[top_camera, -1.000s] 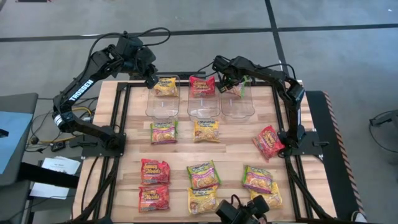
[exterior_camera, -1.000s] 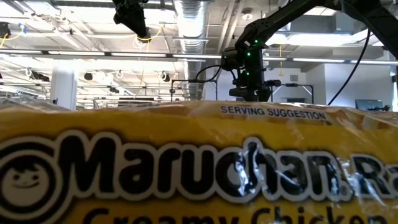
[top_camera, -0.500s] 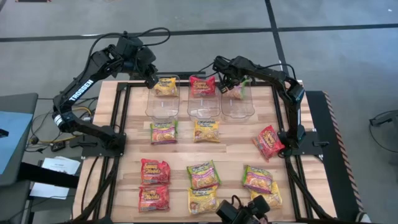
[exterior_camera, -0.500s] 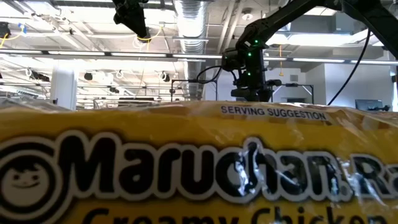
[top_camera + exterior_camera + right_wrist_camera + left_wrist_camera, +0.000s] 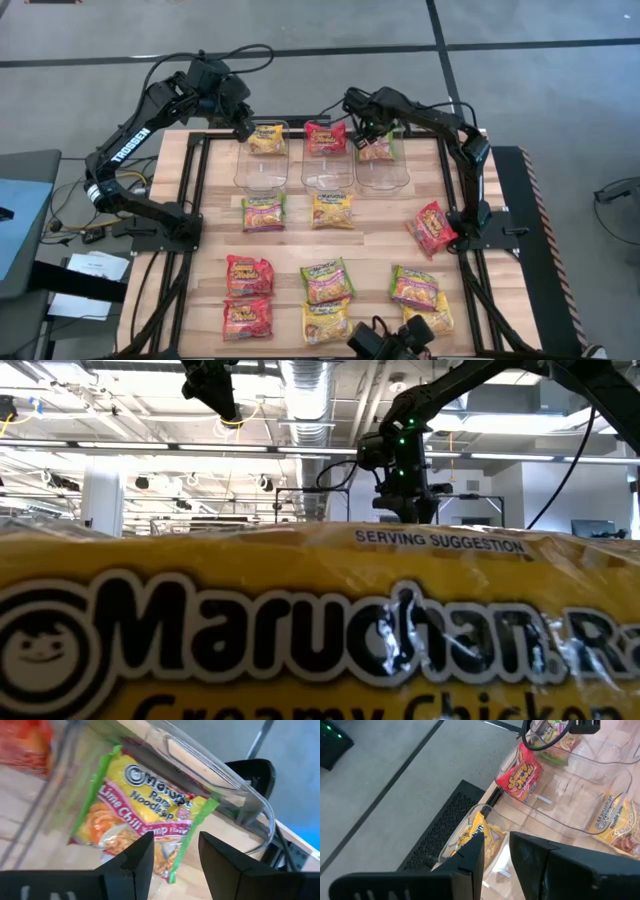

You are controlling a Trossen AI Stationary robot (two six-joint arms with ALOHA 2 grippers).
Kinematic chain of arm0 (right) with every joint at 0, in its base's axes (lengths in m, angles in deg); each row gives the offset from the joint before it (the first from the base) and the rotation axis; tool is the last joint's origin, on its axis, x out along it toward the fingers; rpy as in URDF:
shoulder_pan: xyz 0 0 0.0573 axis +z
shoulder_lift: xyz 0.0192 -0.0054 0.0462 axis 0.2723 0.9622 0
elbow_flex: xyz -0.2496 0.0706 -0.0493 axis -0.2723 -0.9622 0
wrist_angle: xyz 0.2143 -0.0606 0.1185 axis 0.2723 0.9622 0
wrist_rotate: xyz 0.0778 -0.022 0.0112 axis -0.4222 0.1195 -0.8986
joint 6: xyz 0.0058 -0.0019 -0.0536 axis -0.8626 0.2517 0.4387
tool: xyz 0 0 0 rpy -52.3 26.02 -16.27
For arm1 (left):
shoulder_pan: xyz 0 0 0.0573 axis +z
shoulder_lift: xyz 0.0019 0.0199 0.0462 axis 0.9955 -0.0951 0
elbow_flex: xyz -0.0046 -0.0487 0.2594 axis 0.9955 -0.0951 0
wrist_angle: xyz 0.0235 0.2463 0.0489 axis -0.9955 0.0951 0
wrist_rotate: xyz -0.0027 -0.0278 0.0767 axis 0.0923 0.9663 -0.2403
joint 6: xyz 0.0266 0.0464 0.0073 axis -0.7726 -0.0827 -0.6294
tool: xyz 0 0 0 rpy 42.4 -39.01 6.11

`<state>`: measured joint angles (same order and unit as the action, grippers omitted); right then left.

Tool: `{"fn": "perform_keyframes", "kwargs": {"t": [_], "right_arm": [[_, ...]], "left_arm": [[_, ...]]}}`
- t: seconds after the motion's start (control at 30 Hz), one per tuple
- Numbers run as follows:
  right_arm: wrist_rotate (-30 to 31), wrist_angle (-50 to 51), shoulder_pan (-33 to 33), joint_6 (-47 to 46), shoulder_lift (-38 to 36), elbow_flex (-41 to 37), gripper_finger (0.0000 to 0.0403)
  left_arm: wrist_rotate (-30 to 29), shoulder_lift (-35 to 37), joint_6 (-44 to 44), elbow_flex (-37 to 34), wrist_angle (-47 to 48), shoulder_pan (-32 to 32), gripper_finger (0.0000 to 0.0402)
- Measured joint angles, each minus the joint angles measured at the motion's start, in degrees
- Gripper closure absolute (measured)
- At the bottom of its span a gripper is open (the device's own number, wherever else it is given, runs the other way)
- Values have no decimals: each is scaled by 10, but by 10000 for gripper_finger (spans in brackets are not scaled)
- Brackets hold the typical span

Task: Sort Maruchan noodles
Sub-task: Put the yellow noodle pack into the left transparent bin

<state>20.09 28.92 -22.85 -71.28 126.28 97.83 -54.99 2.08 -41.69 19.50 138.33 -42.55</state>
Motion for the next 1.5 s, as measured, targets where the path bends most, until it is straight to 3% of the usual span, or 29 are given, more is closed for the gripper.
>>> {"fn": "perform_keyframes", "kwargs": {"t": [0.23, 0.7, 0.9, 1.13, 1.3, 1.5], "right_arm": [[-60, 70, 6, 26, 0, 79, 223], [-73, 184, 97, 71, -6, 229, 223], [-75, 209, 155, 73, -6, 243, 223], [-157, 208, 224, 68, -6, 243, 223], [-163, 208, 270, 41, -6, 243, 223], [-178, 208, 323, -16, -6, 243, 223]], "left_arm": [[4, 9, 24, 0, 1, -3, 321], [9, 57, 91, 0, 35, -9, 321], [72, 69, 98, 0, 96, -9, 321], [116, 74, 92, 0, 156, -16, 321], [157, 84, 75, 0, 179, -34, 321], [161, 102, 62, 0, 180, -57, 321]]}}
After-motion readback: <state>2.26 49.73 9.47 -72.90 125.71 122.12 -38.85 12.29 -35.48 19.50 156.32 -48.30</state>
